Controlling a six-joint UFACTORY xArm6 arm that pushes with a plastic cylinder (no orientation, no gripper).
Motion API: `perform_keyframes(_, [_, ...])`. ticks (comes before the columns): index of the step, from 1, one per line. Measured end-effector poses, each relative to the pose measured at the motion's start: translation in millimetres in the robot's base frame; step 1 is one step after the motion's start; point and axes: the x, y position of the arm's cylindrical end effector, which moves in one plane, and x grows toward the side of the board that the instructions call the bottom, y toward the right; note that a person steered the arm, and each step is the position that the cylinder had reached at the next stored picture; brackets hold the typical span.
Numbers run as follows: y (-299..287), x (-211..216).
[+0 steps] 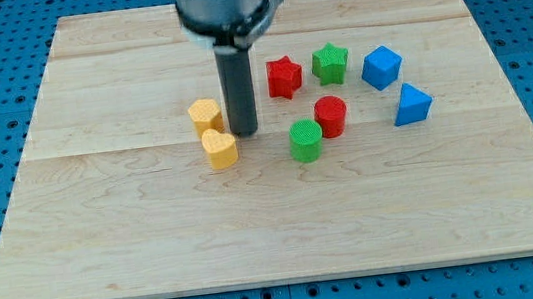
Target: Push yellow blocks slightly towards bottom left
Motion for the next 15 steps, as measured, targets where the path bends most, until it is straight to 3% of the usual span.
perform_keyframes(1, [-18,33])
perform_keyframes(3, [-117,-6])
perform_keyframes(4, [-110,-13])
perform_keyframes(5, [-81,27])
perform_keyframes(7, [-9,-33])
perform_keyframes(8, [-21,-38])
perform_keyframes(9, [9,-64])
perform_keyframes(11, [-103,-73])
perform_keyframes(13, [-106,-70])
perform_keyframes(15, [-12,-54])
